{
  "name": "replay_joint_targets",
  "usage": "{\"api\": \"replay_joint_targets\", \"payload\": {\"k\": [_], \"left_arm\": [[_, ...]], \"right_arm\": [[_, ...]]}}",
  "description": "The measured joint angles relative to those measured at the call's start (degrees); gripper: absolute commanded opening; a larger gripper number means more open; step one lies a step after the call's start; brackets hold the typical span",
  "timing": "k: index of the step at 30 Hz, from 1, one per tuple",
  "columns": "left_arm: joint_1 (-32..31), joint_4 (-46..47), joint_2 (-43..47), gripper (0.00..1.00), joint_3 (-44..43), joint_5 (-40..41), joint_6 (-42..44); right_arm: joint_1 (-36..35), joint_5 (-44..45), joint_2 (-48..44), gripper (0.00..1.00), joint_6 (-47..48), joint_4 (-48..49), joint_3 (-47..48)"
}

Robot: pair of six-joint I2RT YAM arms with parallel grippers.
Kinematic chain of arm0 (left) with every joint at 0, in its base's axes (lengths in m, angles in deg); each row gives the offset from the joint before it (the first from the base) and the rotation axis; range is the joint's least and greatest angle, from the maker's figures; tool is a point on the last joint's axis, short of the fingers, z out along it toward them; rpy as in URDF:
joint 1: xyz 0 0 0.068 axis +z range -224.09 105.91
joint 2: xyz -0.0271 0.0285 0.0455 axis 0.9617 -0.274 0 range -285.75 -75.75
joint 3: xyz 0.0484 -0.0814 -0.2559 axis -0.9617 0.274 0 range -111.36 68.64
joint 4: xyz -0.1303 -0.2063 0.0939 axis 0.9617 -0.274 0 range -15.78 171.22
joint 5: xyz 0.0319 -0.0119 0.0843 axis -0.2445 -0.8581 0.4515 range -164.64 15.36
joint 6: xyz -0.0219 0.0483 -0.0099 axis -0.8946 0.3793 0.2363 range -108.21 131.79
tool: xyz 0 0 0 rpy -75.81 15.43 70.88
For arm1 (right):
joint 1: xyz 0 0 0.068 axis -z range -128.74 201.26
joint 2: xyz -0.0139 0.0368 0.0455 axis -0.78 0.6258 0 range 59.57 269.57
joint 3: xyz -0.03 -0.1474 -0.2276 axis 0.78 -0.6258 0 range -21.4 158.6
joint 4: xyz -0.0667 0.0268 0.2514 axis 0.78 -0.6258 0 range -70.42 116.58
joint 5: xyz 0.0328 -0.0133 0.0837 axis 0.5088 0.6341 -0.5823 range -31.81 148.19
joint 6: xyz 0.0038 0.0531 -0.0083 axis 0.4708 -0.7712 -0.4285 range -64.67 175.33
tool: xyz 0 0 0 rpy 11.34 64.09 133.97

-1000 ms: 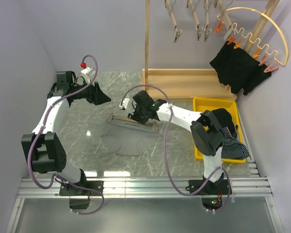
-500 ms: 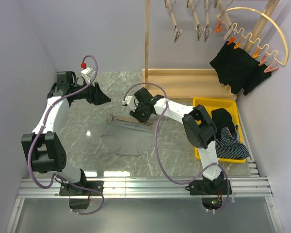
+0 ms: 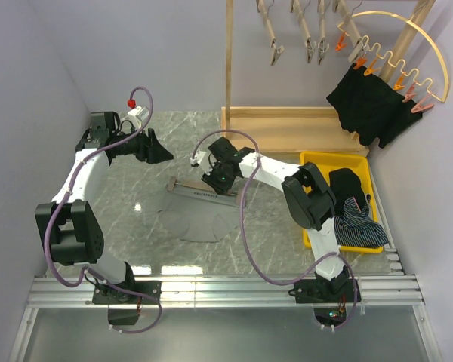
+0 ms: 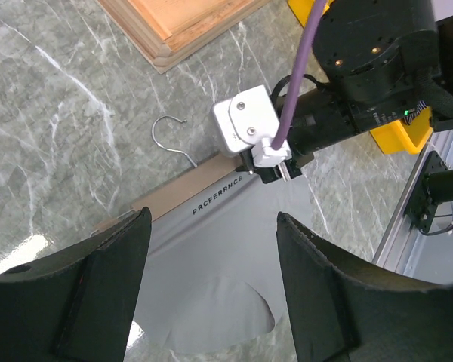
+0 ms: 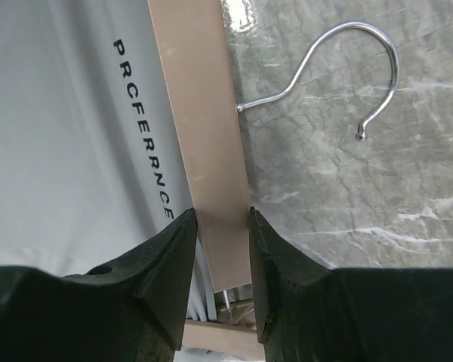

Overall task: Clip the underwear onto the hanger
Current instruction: Pick up the hanger at the center of the board.

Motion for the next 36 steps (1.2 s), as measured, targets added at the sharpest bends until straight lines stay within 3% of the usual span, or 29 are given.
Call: {"api": "replay_joint_targets", "payload": {"k": [9,27,36], "left_arm": [[0.0,0.2,-0.1,0.72,0.0,0.0,-0.2],[0.0,-0.2,-0.7,0.73,0.0,0.1,-0.2],[0.0,-0.2,-0.7,0.73,0.0,0.1,-0.2]], "right_arm": [[0.1,0.3,3.1,0.31,0.1,-1.0,4.7],[-0.7,3.5,9.2,0.39,1.2,-9.8,15.2],[-0.7,3.7,10.2,0.37,1.2,-11.3,16.8]]}}
